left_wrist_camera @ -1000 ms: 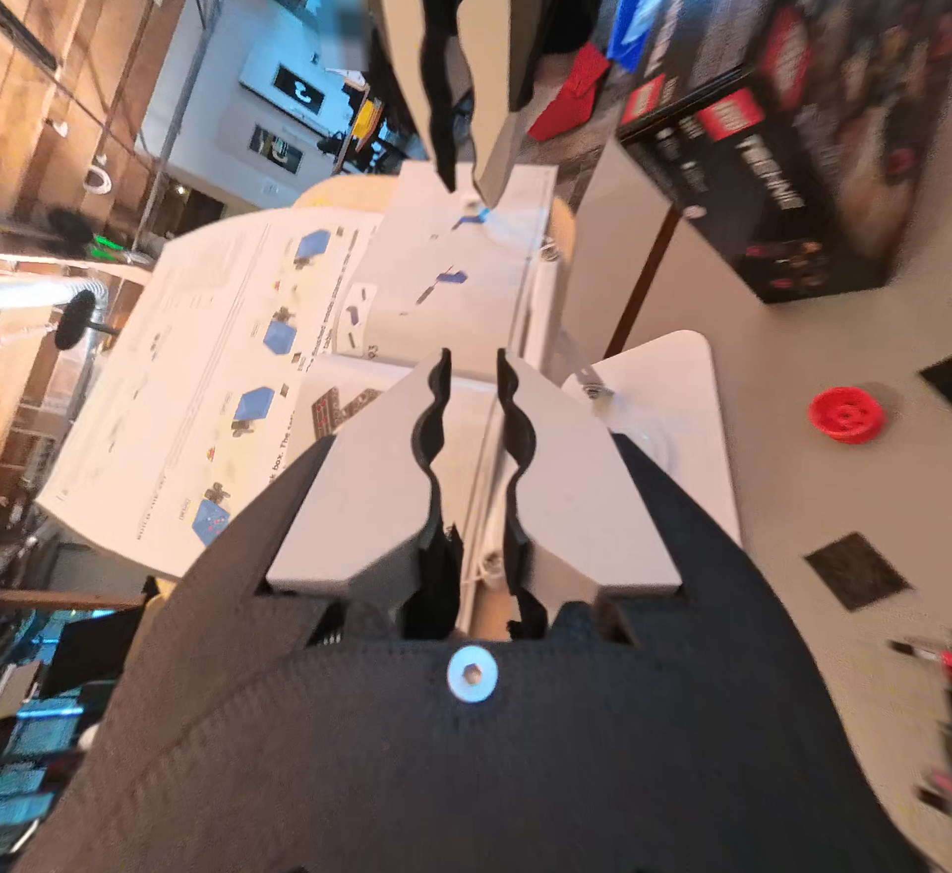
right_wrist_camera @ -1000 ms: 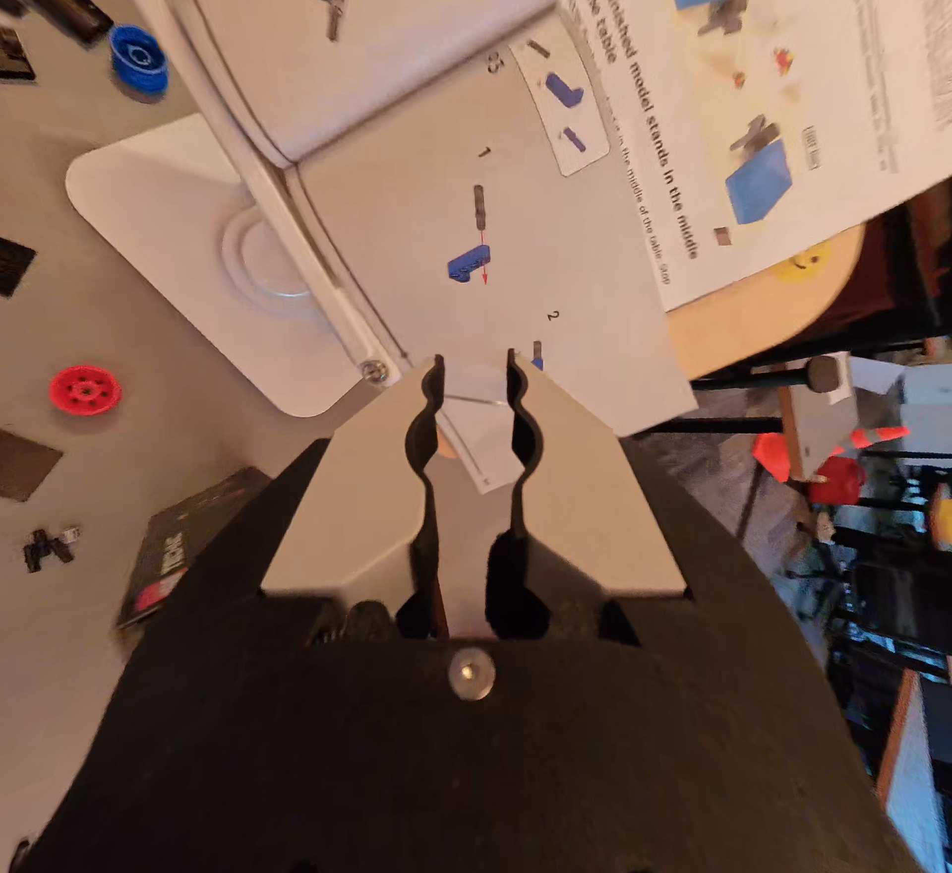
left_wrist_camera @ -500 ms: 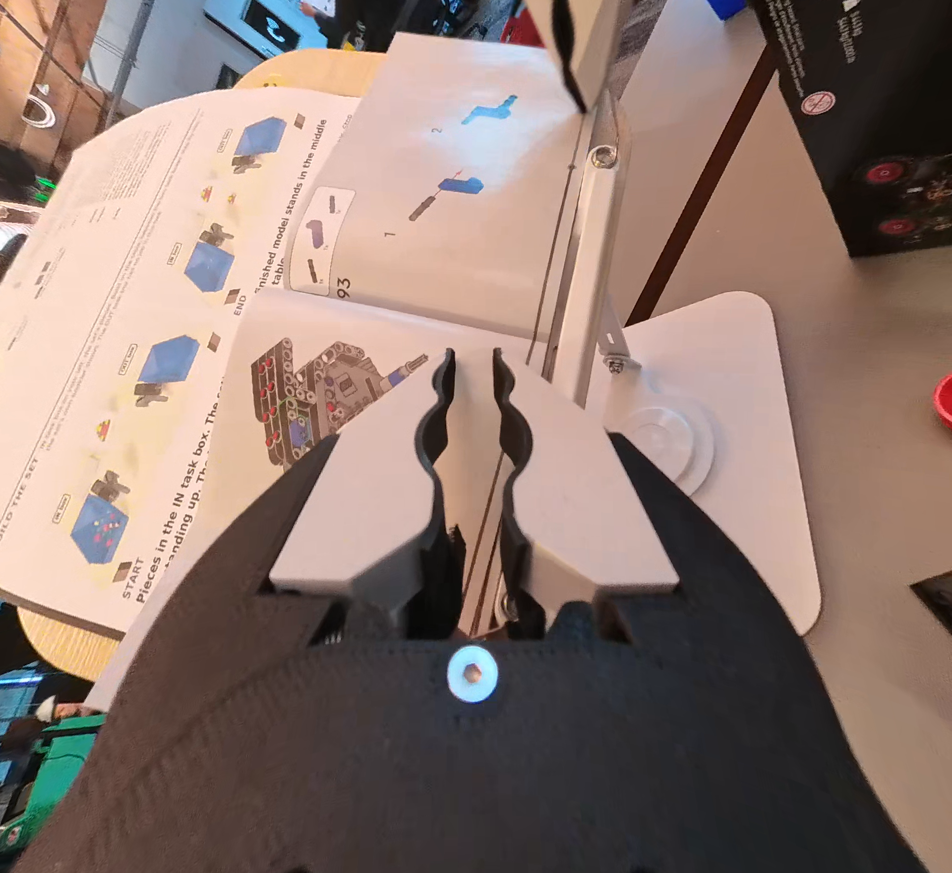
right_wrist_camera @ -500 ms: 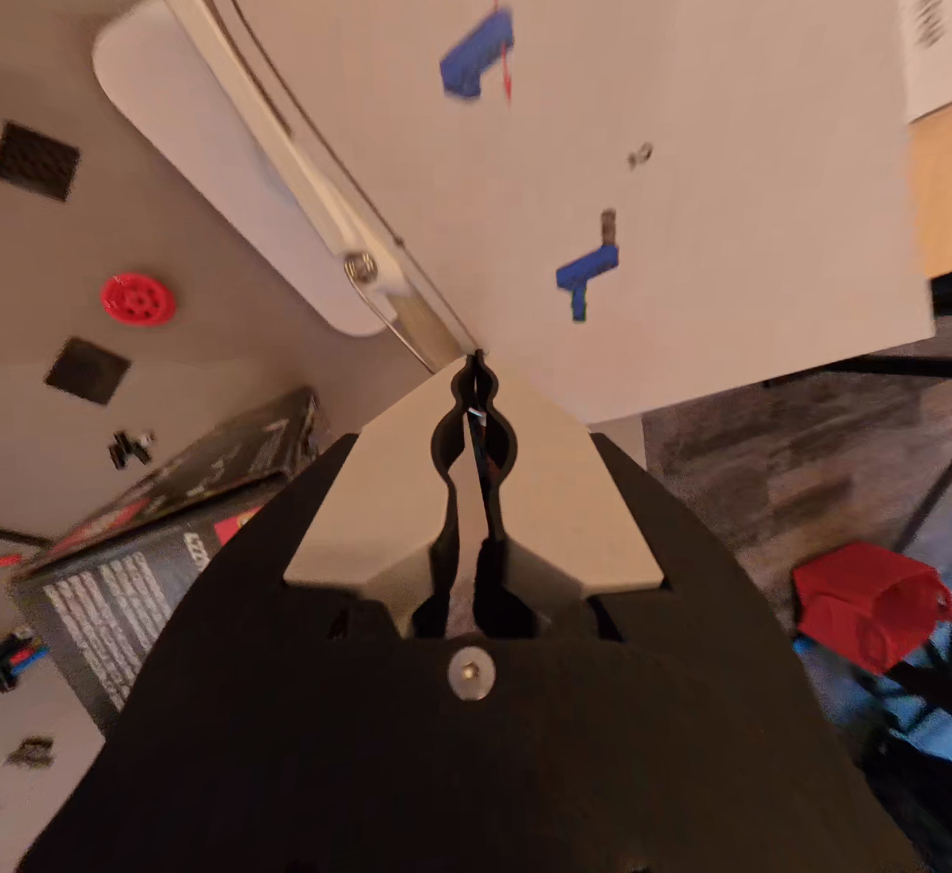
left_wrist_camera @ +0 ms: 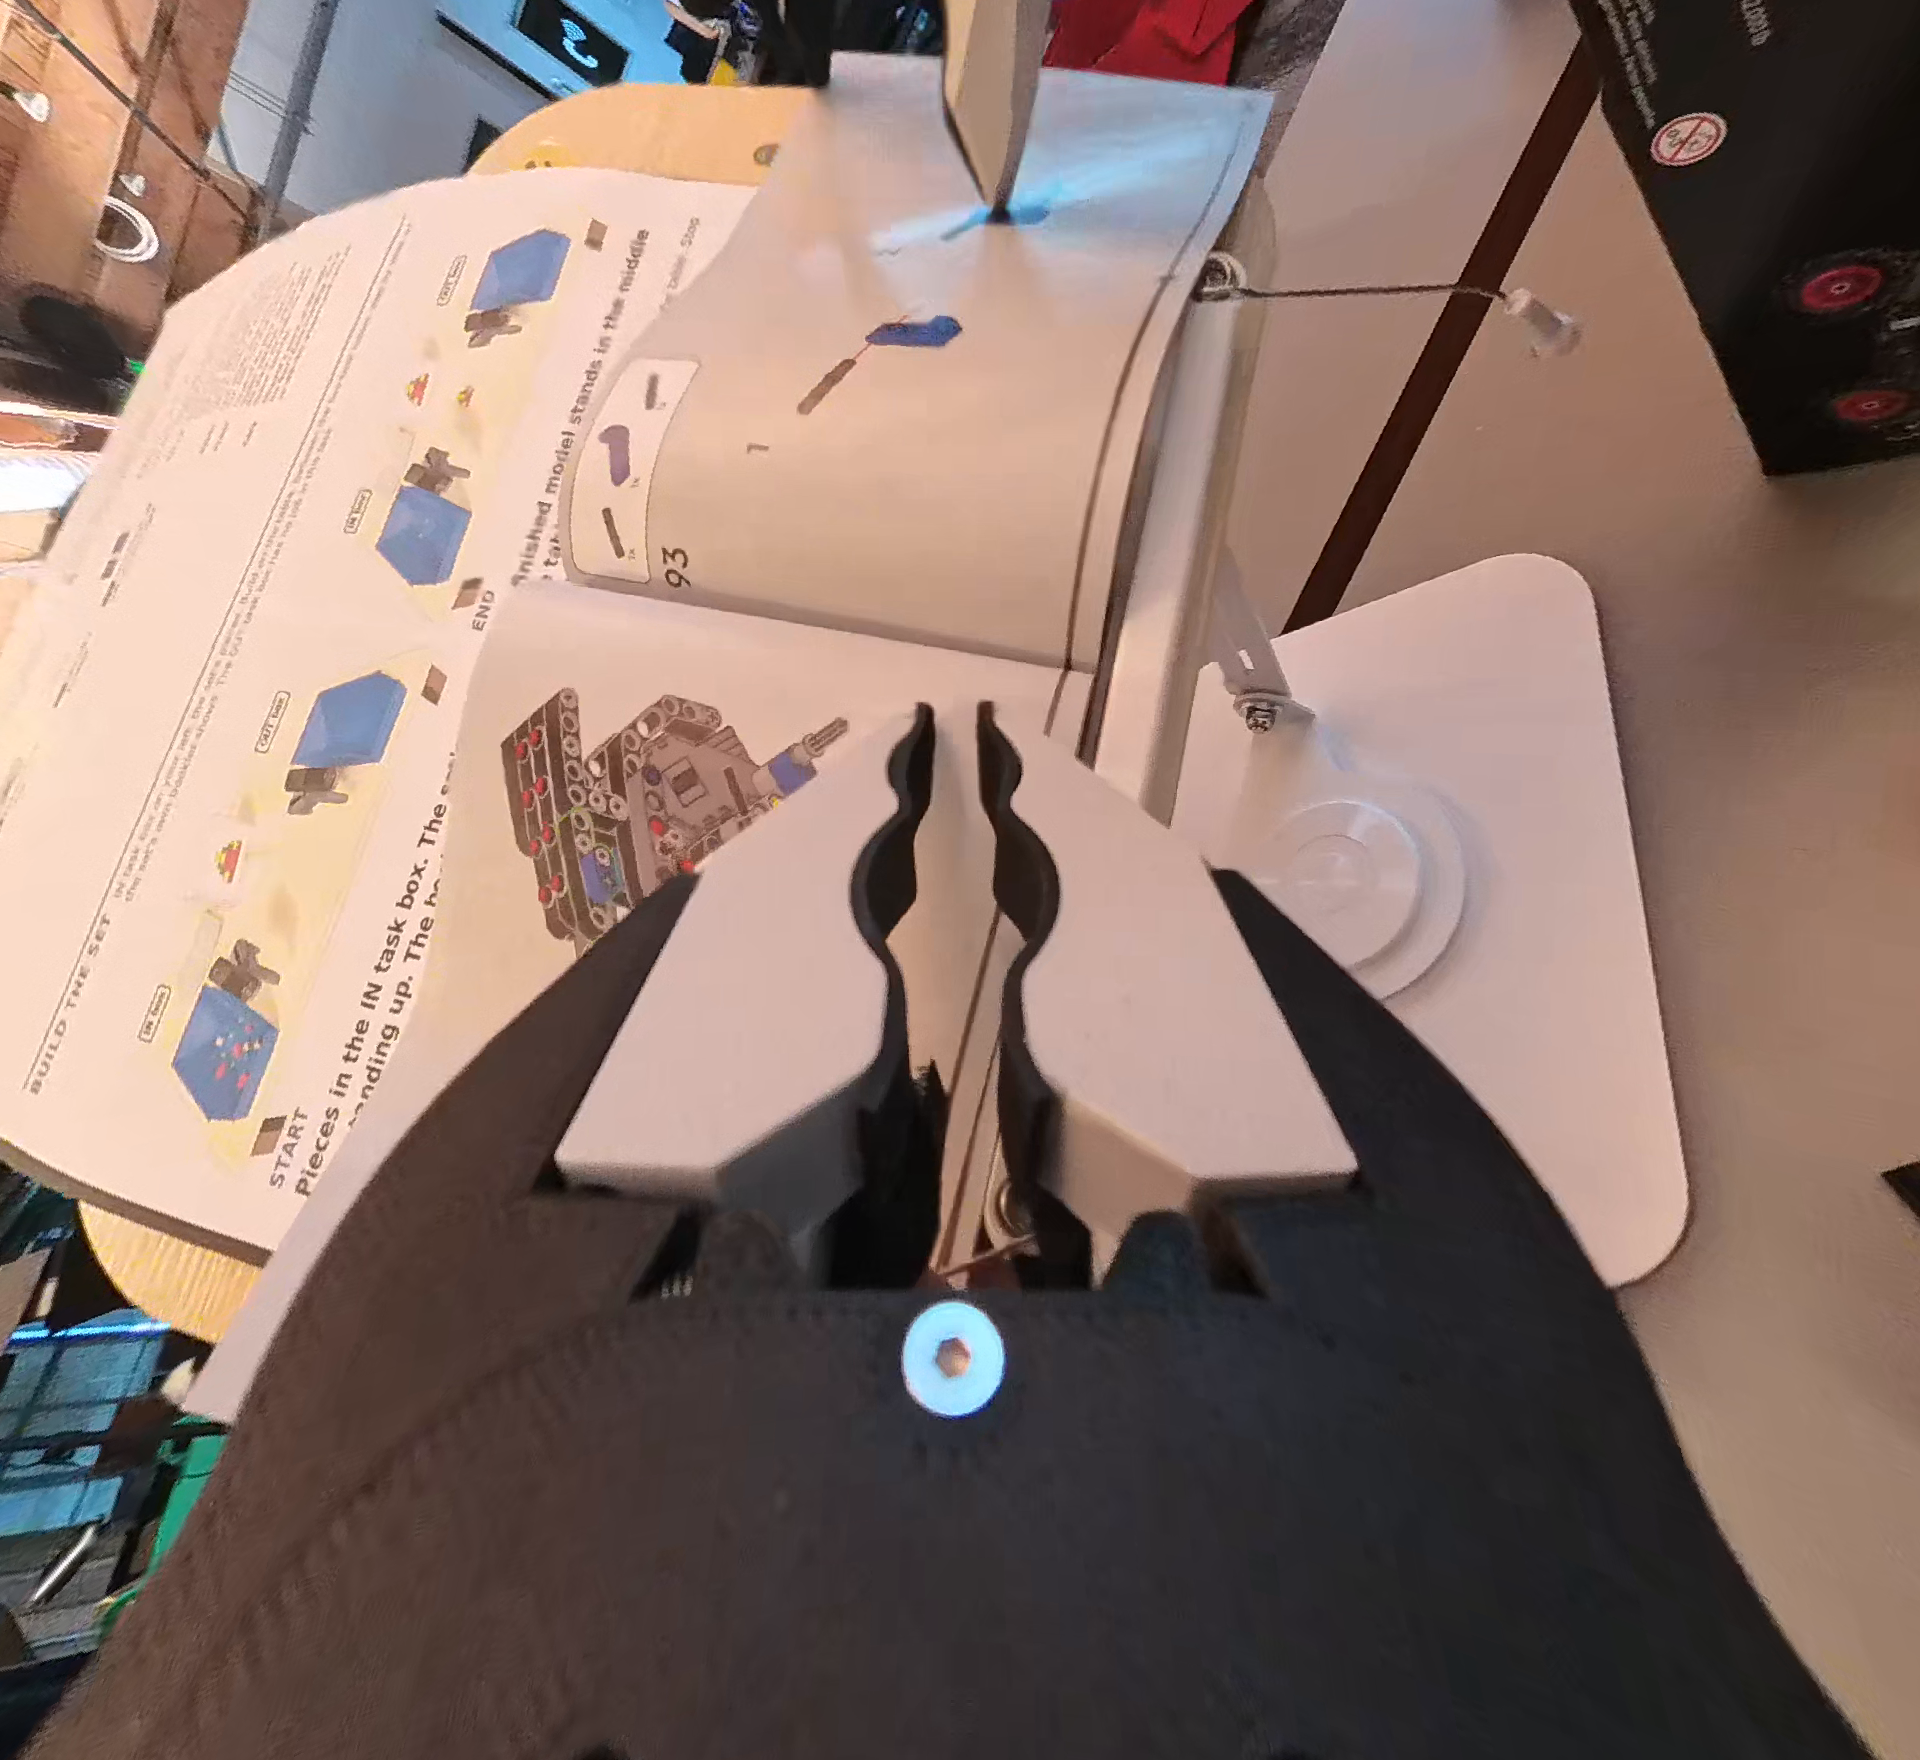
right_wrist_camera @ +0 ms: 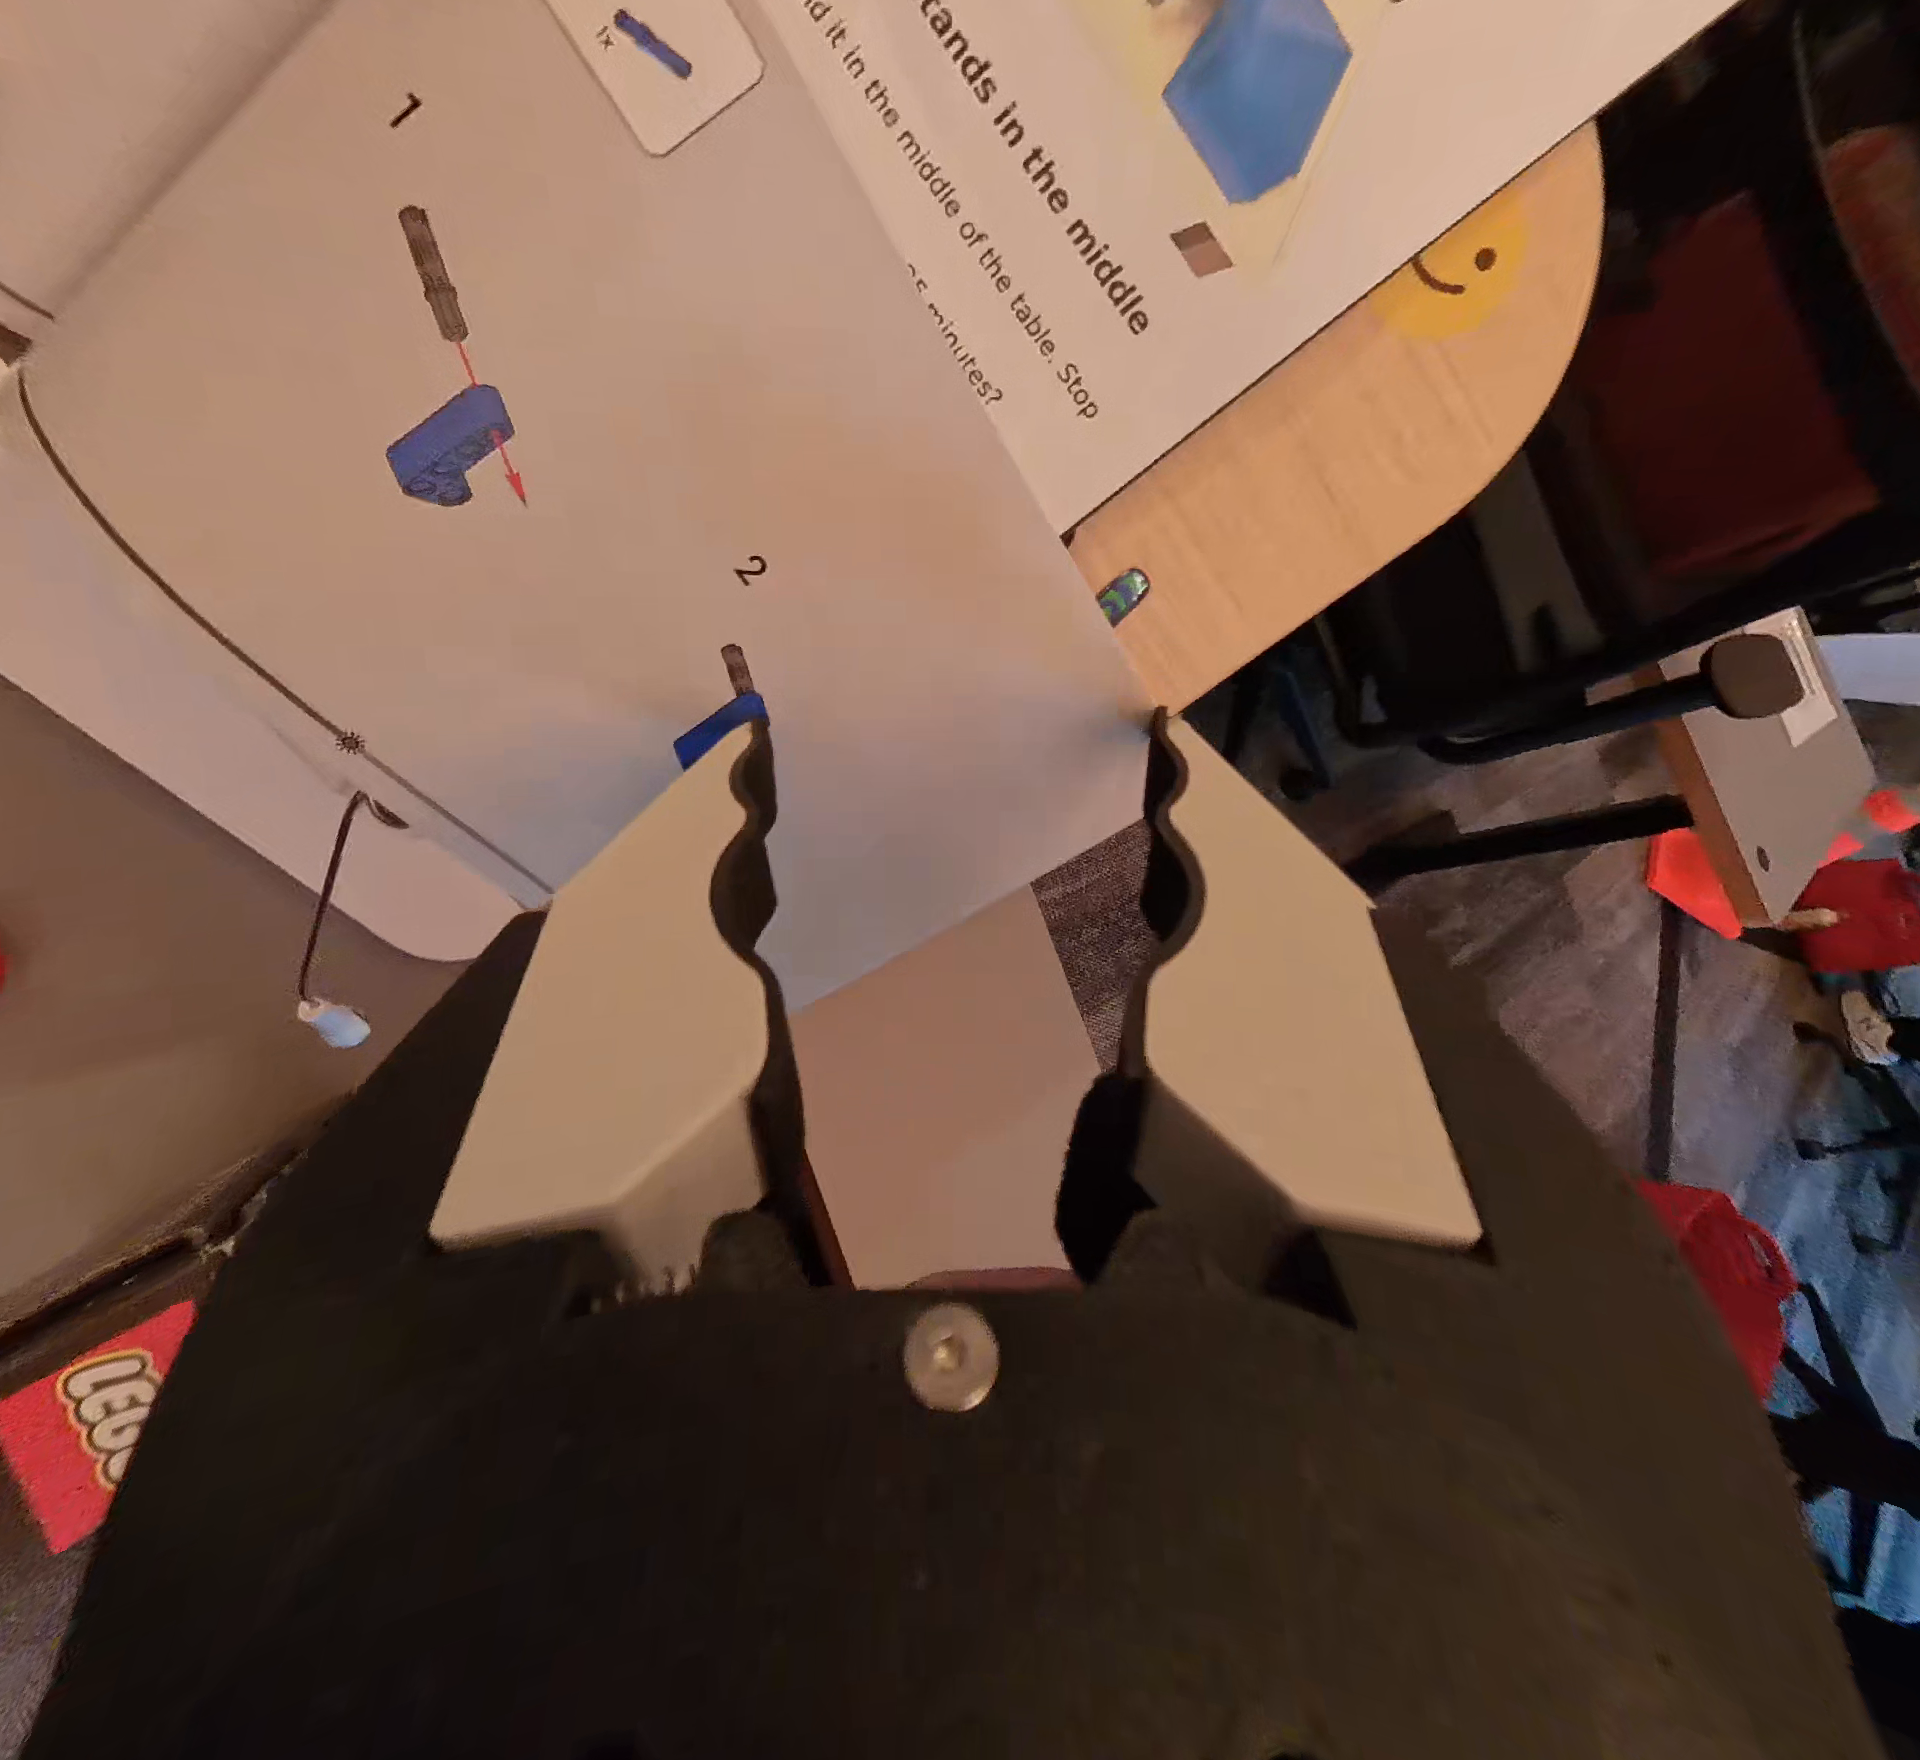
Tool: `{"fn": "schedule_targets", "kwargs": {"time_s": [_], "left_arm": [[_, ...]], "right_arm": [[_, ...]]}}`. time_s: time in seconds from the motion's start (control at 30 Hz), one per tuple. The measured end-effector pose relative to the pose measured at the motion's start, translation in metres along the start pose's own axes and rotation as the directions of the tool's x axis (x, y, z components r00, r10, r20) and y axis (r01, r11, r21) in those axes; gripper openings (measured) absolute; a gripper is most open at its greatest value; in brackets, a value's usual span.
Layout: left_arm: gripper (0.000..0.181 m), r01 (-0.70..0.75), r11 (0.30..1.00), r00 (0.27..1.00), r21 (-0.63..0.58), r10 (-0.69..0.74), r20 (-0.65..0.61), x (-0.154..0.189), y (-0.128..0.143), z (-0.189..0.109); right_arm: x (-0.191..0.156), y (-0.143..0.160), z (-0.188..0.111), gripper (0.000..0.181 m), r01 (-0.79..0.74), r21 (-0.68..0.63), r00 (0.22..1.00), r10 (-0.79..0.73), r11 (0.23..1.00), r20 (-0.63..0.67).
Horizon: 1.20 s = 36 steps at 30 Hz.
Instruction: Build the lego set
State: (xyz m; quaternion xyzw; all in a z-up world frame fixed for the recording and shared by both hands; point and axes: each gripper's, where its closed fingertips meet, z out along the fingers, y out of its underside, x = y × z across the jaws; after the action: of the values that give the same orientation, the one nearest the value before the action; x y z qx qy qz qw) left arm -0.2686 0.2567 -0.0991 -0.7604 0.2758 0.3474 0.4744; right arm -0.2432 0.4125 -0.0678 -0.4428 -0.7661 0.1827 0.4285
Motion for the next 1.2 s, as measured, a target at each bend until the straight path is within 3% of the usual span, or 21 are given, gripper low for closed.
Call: {"fn": "schedule_targets", "kwargs": {"time_s": [0.1, 0.3, 0.5, 0.57, 0.67, 0.73, 0.87, 1.2], "left_arm": [[0.005, -0.011, 1.000, 1.000, 0.002, 0.011, -0.003, 0.002, 0.001, -0.001], [0.004, -0.001, 1.000, 1.000, 0.009, 0.001, 0.006, 0.000, 0.005, -0.003], [0.003, -0.017, 1.000, 1.000, 0.003, 0.017, 0.011, 0.000, 0.004, -0.004], [0.008, -0.018, 1.000, 1.000, 0.016, 0.018, 0.006, 0.000, -0.001, -0.006], [0.015, -0.032, 0.998, 0.999, 0.061, 0.032, -0.001, 0.001, -0.021, -0.006], [0.018, -0.061, 0.995, 0.998, 0.080, 0.061, 0.001, 0.002, -0.039, 0.002], [0.021, -0.105, 0.993, 0.994, 0.057, 0.107, -0.024, 0.011, -0.053, 0.021], [0.022, -0.023, 0.999, 0.994, 0.030, 0.026, -0.105, 0.018, -0.047, 0.041]], "right_arm": [[0.002, 0.000, -0.003, 0.045, 0.009, 0.006, 1.000, -0.009, 1.000, -0.027], [0.001, 0.003, -0.001, 0.042, 0.001, 0.046, 0.998, 0.002, 0.999, -0.063], [-0.010, 0.003, 0.002, 0.011, 0.029, 0.022, 0.999, -0.028, 0.999, -0.031], [-0.008, 0.003, 0.000, 0.017, 0.018, 0.017, 0.999, -0.017, 1.000, -0.029], [0.004, 0.004, -0.008, 0.048, -0.034, 0.033, 0.998, 0.036, 0.999, -0.058], [0.009, 0.008, -0.009, 0.054, -0.060, 0.024, 0.996, 0.061, 0.998, -0.062], [0.010, 0.014, -0.005, 0.049, -0.043, -0.013, 0.997, 0.042, 0.999, -0.064], [0.006, 0.015, -0.006, 0.029, -0.023, -0.031, 0.999, 0.022, 0.999, -0.037]]}}
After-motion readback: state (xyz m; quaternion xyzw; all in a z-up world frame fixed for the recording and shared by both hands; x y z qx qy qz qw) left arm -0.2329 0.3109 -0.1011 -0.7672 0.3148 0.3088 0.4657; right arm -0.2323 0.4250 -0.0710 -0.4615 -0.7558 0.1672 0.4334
